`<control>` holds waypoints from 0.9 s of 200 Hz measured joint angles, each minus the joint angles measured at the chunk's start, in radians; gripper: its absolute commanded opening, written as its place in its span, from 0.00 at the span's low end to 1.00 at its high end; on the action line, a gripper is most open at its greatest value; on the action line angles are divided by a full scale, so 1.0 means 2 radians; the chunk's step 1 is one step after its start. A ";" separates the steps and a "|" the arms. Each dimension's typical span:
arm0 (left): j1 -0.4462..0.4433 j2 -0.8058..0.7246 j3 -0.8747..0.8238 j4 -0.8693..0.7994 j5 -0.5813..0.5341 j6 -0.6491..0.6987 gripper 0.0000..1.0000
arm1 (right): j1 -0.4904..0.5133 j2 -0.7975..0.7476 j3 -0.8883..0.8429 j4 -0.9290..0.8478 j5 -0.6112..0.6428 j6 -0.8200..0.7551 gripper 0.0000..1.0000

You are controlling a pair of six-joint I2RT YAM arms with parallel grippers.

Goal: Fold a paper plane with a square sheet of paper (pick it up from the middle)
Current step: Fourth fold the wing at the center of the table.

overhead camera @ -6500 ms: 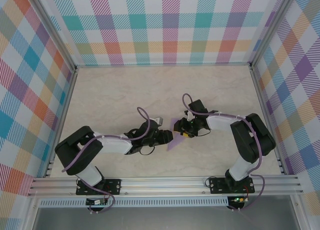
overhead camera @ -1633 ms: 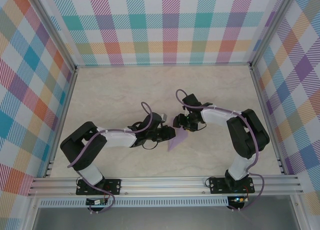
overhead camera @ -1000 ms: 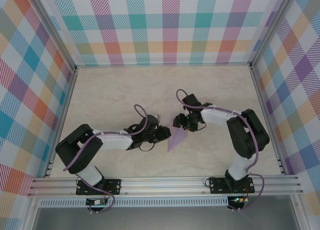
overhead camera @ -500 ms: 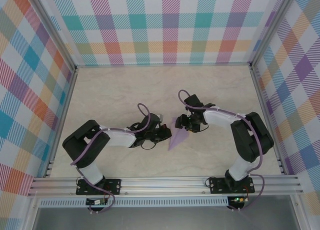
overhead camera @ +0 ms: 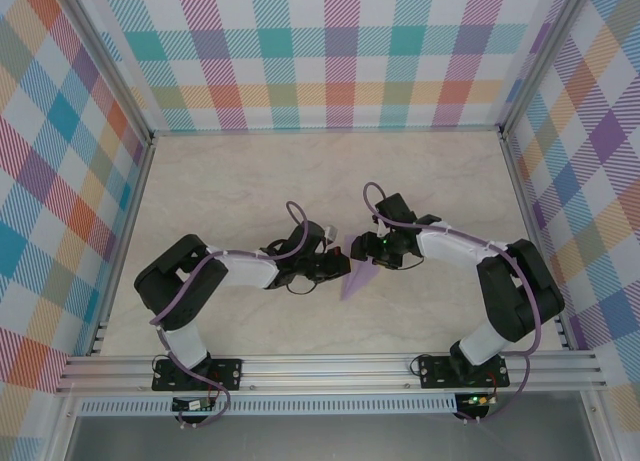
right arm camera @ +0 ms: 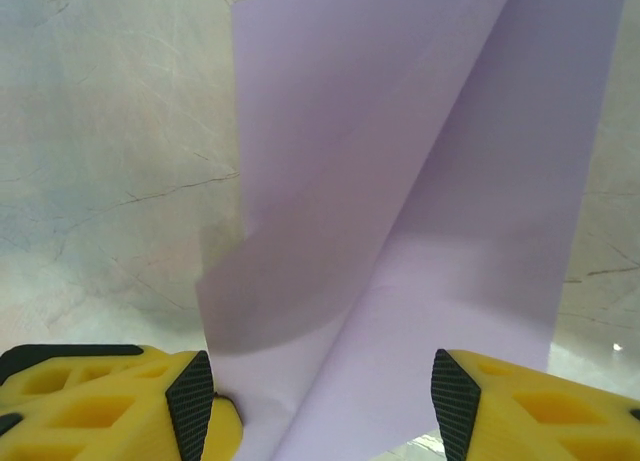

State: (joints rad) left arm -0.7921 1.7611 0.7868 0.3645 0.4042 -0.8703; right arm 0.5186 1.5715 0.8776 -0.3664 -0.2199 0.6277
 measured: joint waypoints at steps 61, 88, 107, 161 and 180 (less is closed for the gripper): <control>0.006 0.012 0.001 0.001 0.007 -0.001 0.00 | -0.007 0.002 -0.008 0.017 -0.008 -0.001 0.60; 0.007 0.012 0.001 0.002 0.005 -0.003 0.00 | -0.007 0.011 -0.008 0.018 -0.013 -0.004 0.59; 0.008 0.012 0.000 0.002 0.002 -0.006 0.00 | -0.007 0.022 -0.008 0.018 -0.013 -0.006 0.59; 0.012 0.012 -0.006 0.001 -0.008 -0.012 0.00 | -0.008 0.049 0.006 0.013 -0.014 -0.008 0.58; 0.013 0.012 -0.006 0.001 -0.012 -0.014 0.00 | -0.008 0.053 0.010 0.011 -0.014 -0.008 0.58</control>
State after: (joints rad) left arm -0.7670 1.7851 0.7753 0.3664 0.3809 -0.8974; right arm 0.5030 1.6783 0.8978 -0.3450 -0.2478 0.6117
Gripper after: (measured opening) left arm 0.040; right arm 0.580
